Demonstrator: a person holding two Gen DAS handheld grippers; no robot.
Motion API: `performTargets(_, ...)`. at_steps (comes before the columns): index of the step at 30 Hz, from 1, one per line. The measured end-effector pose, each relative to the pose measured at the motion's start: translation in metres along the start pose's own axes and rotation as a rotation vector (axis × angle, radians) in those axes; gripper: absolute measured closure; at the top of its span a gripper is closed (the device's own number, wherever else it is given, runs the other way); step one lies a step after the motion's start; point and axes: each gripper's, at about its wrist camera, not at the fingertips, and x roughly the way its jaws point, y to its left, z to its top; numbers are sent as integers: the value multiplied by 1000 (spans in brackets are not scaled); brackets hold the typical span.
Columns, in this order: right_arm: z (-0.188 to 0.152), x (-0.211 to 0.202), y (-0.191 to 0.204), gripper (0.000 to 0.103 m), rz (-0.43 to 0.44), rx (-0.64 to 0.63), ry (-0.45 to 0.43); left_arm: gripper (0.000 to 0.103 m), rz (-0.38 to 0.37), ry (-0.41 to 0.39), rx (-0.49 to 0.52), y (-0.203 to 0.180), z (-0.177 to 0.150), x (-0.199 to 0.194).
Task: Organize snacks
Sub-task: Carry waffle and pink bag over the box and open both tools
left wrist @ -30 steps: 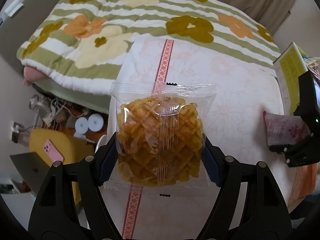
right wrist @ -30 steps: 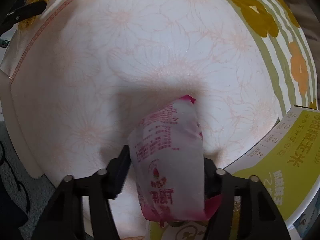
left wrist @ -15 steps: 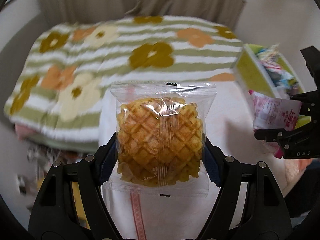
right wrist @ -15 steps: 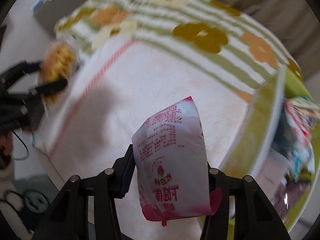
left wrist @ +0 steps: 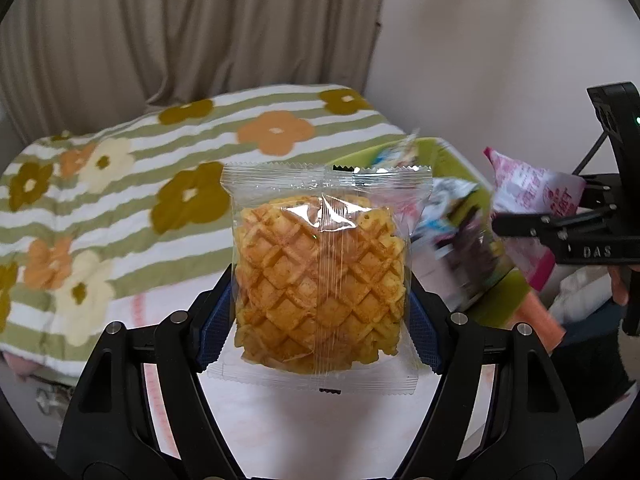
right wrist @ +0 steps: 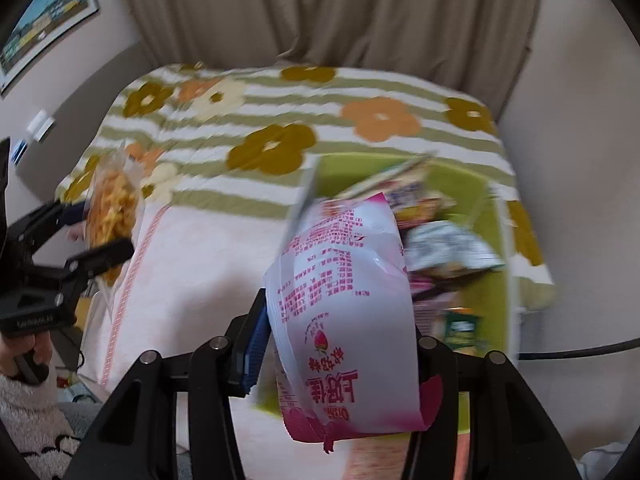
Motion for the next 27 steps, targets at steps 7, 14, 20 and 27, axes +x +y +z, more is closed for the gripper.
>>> performTargets(7, 2, 2, -73, 58, -47, 14, -38, 30, -37, 52, -20, -84, 22, 58)
performTargets(14, -5, 22, -113, 58, 44, 57, -19, 16, -55, 127, -67, -132, 19, 101)
performTargets(20, -10, 27, -123, 58, 89, 71, -22, 6, 10, 172, -85, -133, 5, 103)
performTargets(27, -8, 29, -126, 57, 104, 84, -27, 6, 56, 156, -89, -121, -1, 84)
